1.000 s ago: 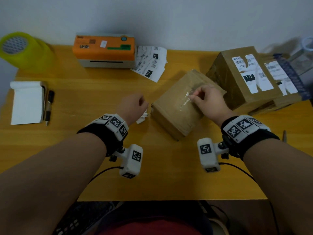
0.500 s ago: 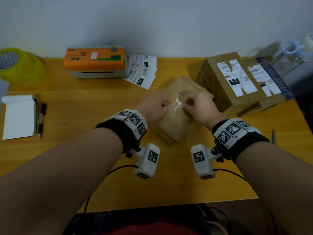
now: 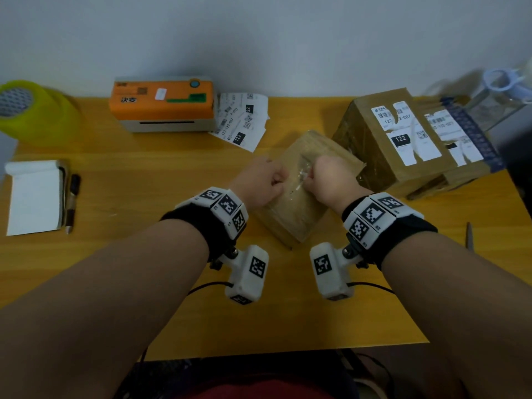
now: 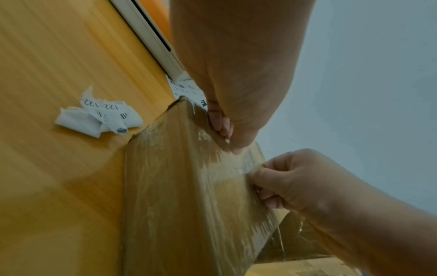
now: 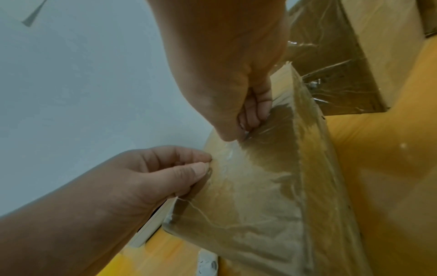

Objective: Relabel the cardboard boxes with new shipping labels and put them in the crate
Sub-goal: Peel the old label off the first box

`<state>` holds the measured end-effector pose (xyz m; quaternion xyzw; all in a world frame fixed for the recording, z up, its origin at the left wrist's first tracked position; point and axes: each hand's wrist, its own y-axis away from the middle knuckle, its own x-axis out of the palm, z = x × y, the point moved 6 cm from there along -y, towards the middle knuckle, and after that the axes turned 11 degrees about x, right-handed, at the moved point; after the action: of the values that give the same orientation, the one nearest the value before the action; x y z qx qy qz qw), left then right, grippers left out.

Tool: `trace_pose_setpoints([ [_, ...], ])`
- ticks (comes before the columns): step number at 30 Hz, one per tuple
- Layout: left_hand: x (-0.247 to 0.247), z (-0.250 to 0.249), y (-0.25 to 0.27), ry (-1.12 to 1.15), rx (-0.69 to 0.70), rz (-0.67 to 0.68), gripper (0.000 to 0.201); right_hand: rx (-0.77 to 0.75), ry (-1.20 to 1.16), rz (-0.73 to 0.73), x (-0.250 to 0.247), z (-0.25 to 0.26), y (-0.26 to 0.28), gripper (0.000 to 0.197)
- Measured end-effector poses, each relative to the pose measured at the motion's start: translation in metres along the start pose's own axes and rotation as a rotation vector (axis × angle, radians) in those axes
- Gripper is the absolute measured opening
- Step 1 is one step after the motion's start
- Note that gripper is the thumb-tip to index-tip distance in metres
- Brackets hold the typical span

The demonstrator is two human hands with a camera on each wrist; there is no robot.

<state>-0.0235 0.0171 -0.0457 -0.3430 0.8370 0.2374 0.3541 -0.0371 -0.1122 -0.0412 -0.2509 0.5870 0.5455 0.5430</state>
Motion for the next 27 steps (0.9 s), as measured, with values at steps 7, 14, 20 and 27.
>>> trace_pose_setpoints([
  [7, -0.001, 0.002, 0.002, 0.002, -0.010, 0.025, 0.029, -0.003, 0.042, 0.056, 0.003, 0.005, -0.002, 0.022],
  [14, -0.003, 0.000, 0.004, 0.022, -0.015, 0.031, 0.028, 0.048, -0.268, 0.022, -0.006, -0.020, 0.001, 0.014],
  [20, -0.006, -0.005, 0.005, 0.179, -0.019, -0.022, 0.030, -0.010, -0.831, 0.119, -0.011, -0.038, 0.016, 0.008],
  [27, -0.014, -0.016, 0.008, 0.306, 0.086, -0.097, 0.021, -0.084, -1.164, 0.300, -0.001, -0.003, 0.029, 0.020],
])
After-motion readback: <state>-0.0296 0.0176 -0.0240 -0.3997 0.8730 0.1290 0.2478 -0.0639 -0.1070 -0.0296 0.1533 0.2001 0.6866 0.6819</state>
